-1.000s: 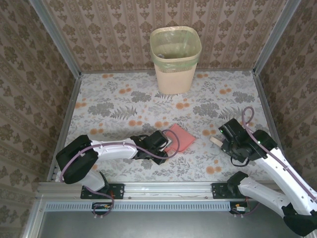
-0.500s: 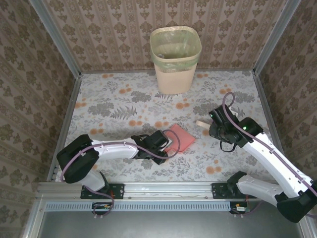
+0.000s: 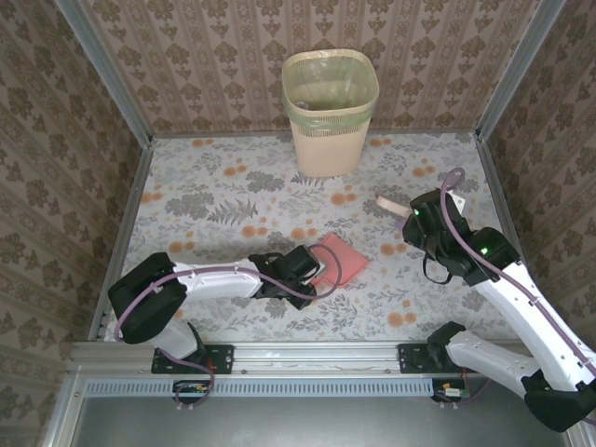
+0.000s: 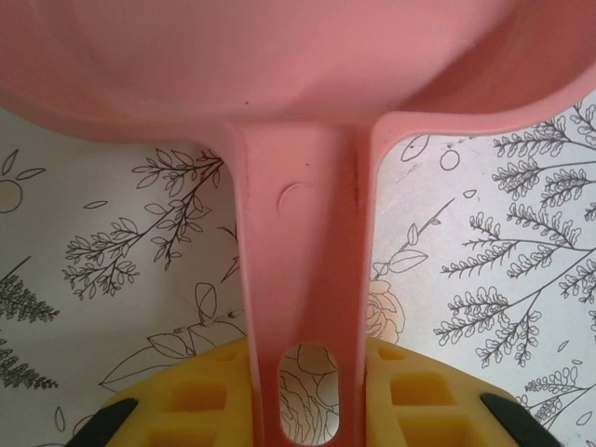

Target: Sweep away the paper scraps from the table

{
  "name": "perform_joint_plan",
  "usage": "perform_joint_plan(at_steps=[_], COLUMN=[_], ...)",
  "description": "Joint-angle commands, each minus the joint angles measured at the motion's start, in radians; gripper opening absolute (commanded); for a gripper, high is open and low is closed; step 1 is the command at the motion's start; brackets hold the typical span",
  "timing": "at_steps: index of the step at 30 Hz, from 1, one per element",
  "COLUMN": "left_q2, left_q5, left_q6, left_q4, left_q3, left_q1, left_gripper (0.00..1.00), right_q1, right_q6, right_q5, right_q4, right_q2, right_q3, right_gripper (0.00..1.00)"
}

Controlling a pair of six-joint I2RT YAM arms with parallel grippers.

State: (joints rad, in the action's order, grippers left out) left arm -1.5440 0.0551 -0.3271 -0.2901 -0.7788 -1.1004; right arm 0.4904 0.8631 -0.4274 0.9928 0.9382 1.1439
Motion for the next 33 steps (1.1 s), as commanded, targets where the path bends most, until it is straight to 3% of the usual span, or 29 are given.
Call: perform_joint_plan(at_steps=[1,7,14,24,33], left_q2=[-0.027,-0.098,-0.206,-0.338,-0.377], left_q5=[0.008,-0.002,0.034,0.003,-0.013], left_q6=[0.043,0.041,0.023,0.027,0.046], left_q4=[-0.075,-0.182,-0.409,-0.573,-0.562], left_q3=[-0.031,-0.143,-0.349,-0.560,-0.605], left_q1=[-0.051,-0.120,-0.121,-0.076,-0.024], left_gripper=[0.00,0.00,0.00,0.00,0.00], right_q1=[-0.064,-0.209,-0.233,-0.201,-0.063], right_q6=[-0.042,-0.014,-0.071,-0.110,-0.110], right_q5=[-0.229,-0.248,-0.187,-0.030,0.133], right_q4=[-0.061,-0.091,-0.144,-0.179,-0.145], right_q2=[0.055,0.164,0.229,0.232,0.142], right_q3=[-0.014,-0.083,-0.158,-0.238,-0.288], right_gripper=[0.00,0.00,0.00,0.00,0.00])
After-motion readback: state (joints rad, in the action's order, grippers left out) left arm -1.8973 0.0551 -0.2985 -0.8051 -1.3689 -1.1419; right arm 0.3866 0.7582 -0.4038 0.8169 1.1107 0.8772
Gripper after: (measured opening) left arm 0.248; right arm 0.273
